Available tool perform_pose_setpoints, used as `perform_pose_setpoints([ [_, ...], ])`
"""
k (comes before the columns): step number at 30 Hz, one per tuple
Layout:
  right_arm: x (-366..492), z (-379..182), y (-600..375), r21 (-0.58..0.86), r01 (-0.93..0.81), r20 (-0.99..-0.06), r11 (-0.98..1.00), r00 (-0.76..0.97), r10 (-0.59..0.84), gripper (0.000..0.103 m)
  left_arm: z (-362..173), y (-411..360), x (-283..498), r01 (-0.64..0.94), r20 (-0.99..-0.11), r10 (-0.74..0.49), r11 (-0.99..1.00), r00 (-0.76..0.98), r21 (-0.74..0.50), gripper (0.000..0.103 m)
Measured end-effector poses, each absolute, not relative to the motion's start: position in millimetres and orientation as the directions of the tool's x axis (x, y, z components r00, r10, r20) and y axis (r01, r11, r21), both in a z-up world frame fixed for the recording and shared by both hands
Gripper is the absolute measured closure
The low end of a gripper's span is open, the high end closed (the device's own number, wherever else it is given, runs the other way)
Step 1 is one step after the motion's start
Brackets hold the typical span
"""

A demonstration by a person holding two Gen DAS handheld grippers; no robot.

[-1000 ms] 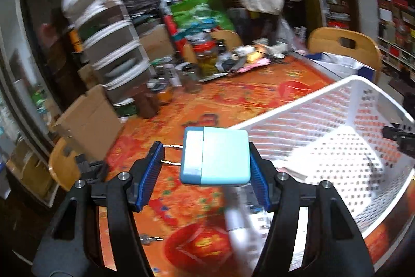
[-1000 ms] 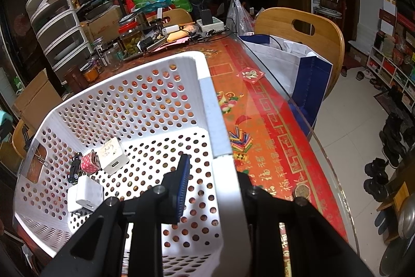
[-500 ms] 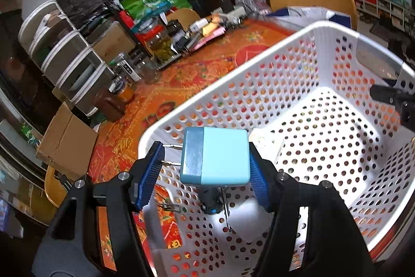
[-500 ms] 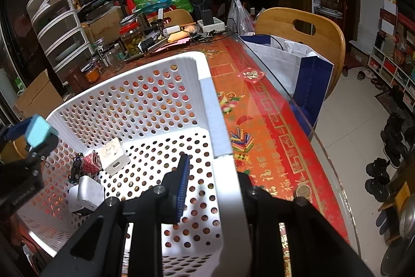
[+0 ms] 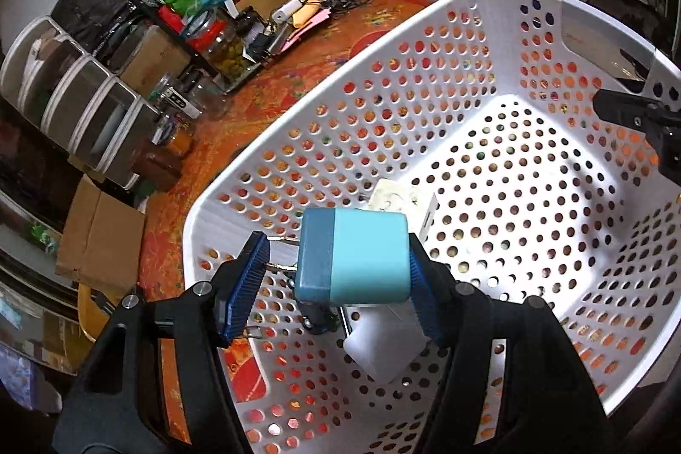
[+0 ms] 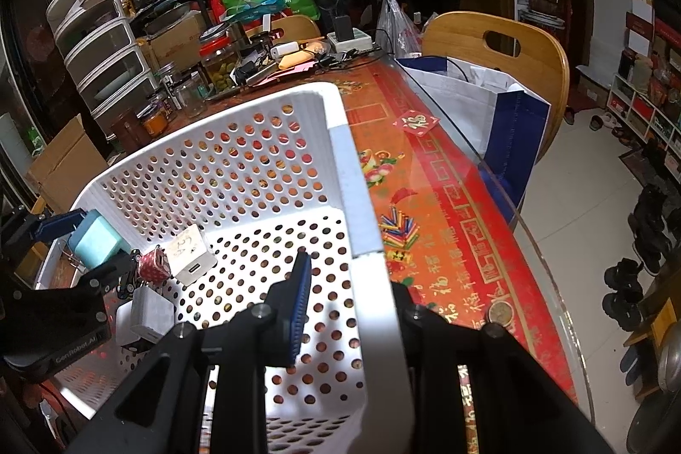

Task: Organize rigid objects
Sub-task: 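Carry the light-blue charger into the basket and release it, then grasp the metal key on the table with the left tool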

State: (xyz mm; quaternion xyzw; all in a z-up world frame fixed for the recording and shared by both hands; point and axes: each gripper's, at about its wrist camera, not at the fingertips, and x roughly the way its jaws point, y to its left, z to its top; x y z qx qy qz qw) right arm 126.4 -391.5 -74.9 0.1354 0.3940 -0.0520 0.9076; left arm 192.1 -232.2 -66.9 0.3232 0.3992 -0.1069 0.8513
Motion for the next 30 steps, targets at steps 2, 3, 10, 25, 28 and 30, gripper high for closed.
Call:
perform_pose_setpoints([
  [2, 126, -75, -391, 0.204, 0.201, -0.73, 0.958, 0.683, 0.012, 0.079, -67, -232, 192, 0.444, -0.748, 0.073, 0.765, 0.66, 0.467, 0.037],
  [3, 126, -75, -391, 0.203, 0.201, -0.731, 0.958, 0.682, 0.012, 0.079, -65, -231, 190, 0.448, -0.742, 0.058, 0.765, 0.668, 0.463, 0.029],
  [10, 125, -76, -391, 0.199, 0.203, -0.736, 0.959, 0.677, 0.009, 0.079, -24, -168, 179, 0.406, -0.722, -0.062, 0.859, 0.689, 0.313, 0.016],
  [25, 126, -74, -390, 0.182, 0.225, -0.741, 0.957, 0.671, -0.017, 0.078, -113, 111, 198, 0.012, -0.844, 0.076, 0.995, 0.531, 0.097, 0.005],
  [28, 125, -74, -389, 0.179, 0.225, -0.745, 0.958, 0.667, -0.018, 0.078, -140, 118, 204, 0.0, -0.884, 0.011, 1.0, 0.468, 0.013, 0.018],
  [30, 125, -74, -389, 0.176, 0.226, -0.747, 0.958, 0.664, -0.02, 0.078, -152, 116, 205, -0.005, -0.895, -0.011, 1.0, 0.445, -0.015, 0.018],
])
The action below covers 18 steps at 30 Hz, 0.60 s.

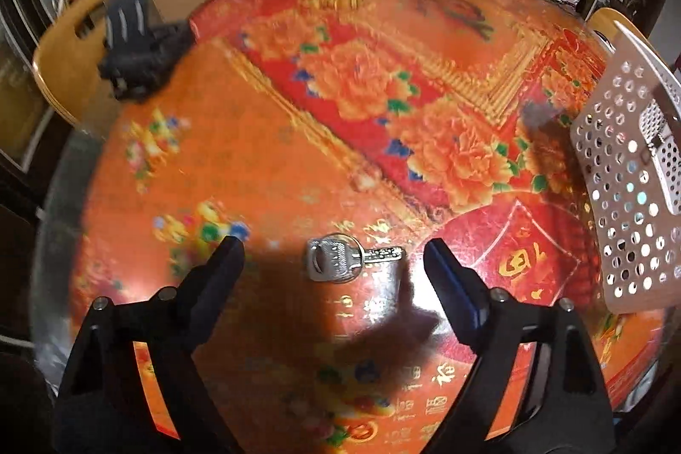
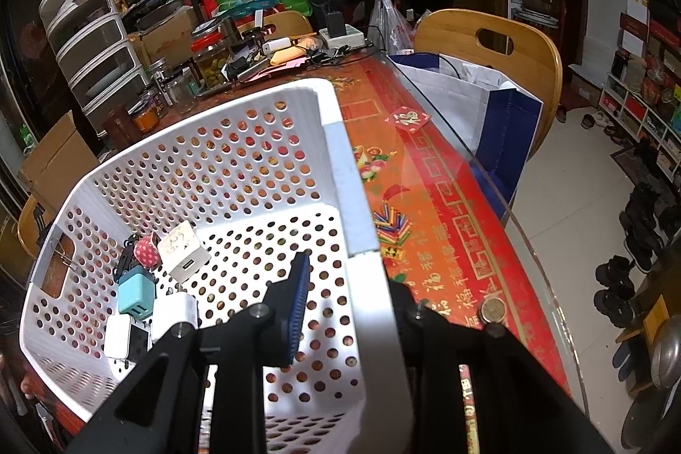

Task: Organize rigid objects
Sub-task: 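Grasp the metal key on the table with the left tool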

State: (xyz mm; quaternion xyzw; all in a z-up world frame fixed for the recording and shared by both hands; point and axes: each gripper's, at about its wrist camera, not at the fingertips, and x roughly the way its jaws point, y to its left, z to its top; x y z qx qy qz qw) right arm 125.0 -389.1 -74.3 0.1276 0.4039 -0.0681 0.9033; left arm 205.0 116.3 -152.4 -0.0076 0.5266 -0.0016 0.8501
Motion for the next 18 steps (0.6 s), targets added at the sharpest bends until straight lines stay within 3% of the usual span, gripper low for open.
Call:
perform_pose_setpoints([
  [10, 125, -74, -390, 0.176, 0.227, -0.746, 0.958, 0.666, -0.021, 0.078, -165, 114, 217, -0.04, -0.916, -0.05, 0.997, 0.398, -0.071, 0.022],
  [13, 125, -74, -390, 0.177, 0.227, -0.745, 0.958, 0.667, -0.021, 0.078, -165, 114, 218, -0.046, -0.916, -0.031, 0.998, 0.401, -0.053, 0.03],
  [18, 126, -73, -390, 0.178, 0.226, -0.744, 0.958, 0.668, -0.019, 0.077, -160, 111, 213, -0.044, -0.911, -0.036, 0.997, 0.41, -0.06, 0.054],
])
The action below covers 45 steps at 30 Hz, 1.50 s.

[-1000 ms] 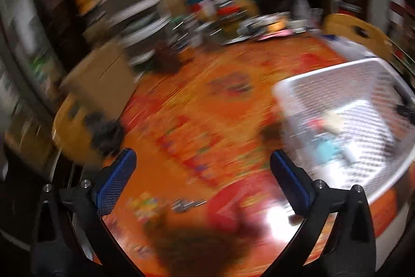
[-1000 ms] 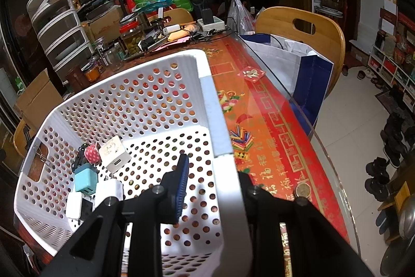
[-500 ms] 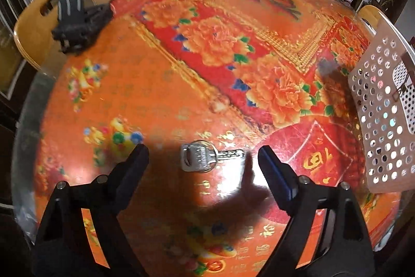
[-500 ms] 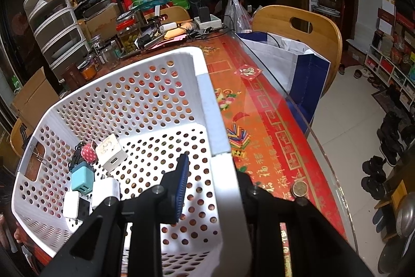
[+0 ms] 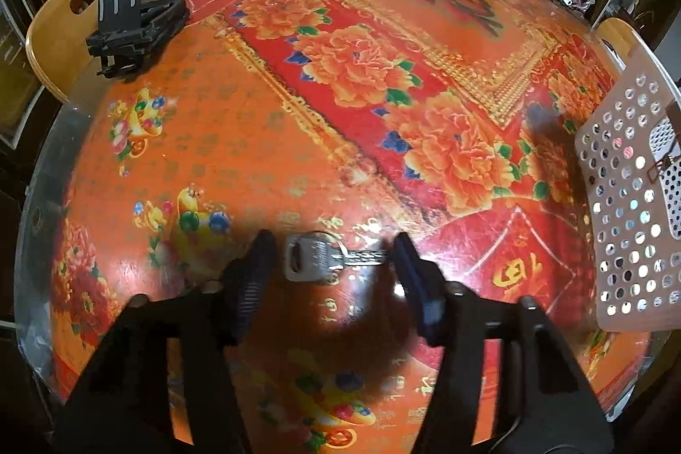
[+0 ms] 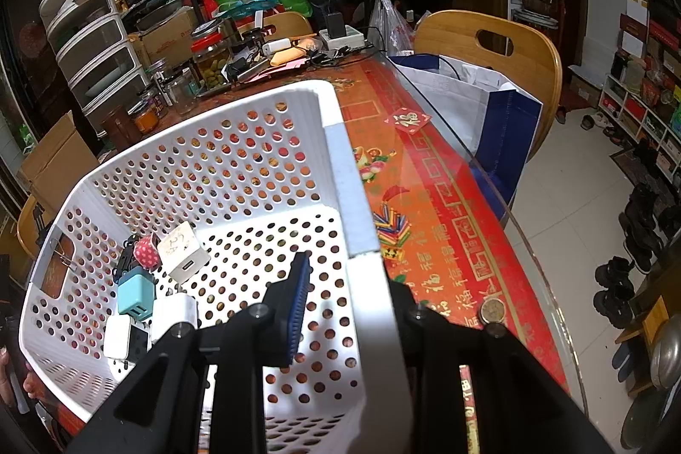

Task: Organize rigid objects
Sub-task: 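Grasp the metal key on the table with the left tool, then carry the key into the basket and open the left tool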

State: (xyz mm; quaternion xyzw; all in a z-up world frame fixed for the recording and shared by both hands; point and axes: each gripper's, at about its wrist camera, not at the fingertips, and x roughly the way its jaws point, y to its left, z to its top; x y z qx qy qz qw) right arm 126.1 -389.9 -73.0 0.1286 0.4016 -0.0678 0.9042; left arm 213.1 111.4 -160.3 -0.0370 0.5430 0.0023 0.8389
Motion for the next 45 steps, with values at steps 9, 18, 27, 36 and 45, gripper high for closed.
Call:
perform_pose_setpoints([
  [9, 126, -73, -390, 0.179, 0.225, -0.743, 0.958, 0.669, -0.019, 0.077, -158, 102, 209, -0.026, -0.907, -0.043, 0.998, 0.418, -0.059, 0.054],
  [18, 126, -73, -390, 0.178, 0.226, -0.743, 0.958, 0.669, -0.019, 0.077, -158, 104, 208, -0.03, -0.905, -0.048, 0.997, 0.422, -0.067, 0.054],
  [27, 126, -73, -390, 0.179, 0.225, -0.743, 0.958, 0.67, -0.019, 0.077, -149, 106, 206, -0.034, -0.896, -0.034, 0.998, 0.442, -0.055, 0.054],
  [36, 126, -73, -390, 0.179, 0.225, -0.743, 0.958, 0.669, -0.019, 0.077, -139, 106, 204, -0.036, -0.889, -0.023, 0.998, 0.457, -0.044, 0.054],
  [45, 126, -73, -389, 0.179, 0.224, -0.742, 0.958, 0.67, -0.018, 0.077, -114, 101, 199, -0.034, -0.869, -0.009, 0.999, 0.495, -0.03, 0.054],
])
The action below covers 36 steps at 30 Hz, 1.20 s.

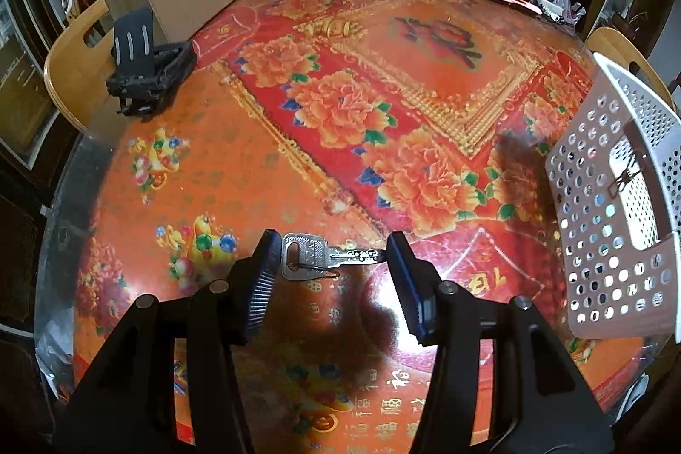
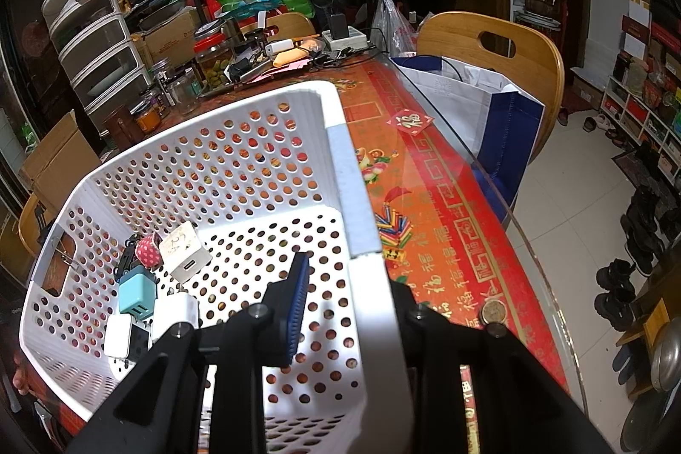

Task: Organize rigid objects
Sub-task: 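Carry the key into the basket and open the left tool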

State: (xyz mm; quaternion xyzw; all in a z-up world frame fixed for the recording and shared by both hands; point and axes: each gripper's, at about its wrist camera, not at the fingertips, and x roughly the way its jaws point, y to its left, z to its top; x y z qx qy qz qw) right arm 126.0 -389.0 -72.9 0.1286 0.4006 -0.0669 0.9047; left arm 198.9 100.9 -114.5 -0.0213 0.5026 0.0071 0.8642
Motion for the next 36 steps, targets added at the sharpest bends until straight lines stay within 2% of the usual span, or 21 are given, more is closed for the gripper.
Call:
perform_pose_setpoints([
  [10, 126, -73, -389, 0.179, 0.225, -0.742, 0.958, 0.67, -0.019, 0.077, -66, 82, 195, -0.009, -0.828, 0.003, 1.0, 0.561, -0.002, 0.054],
  [25, 127, -73, -381, 0.184, 0.218, -0.74, 0.958, 0.673, -0.011, 0.077, 31, -16, 188, 0.145, -0.731, -0.04, 0.986, 0.681, 0.081, 0.054],
  [36, 128, -73, -381, 0.183, 0.213, -0.739, 0.96, 0.674, -0.008, 0.077, 55, -101, 180, 0.269, -0.705, -0.096, 0.953, 0.703, 0.139, 0.054],
])
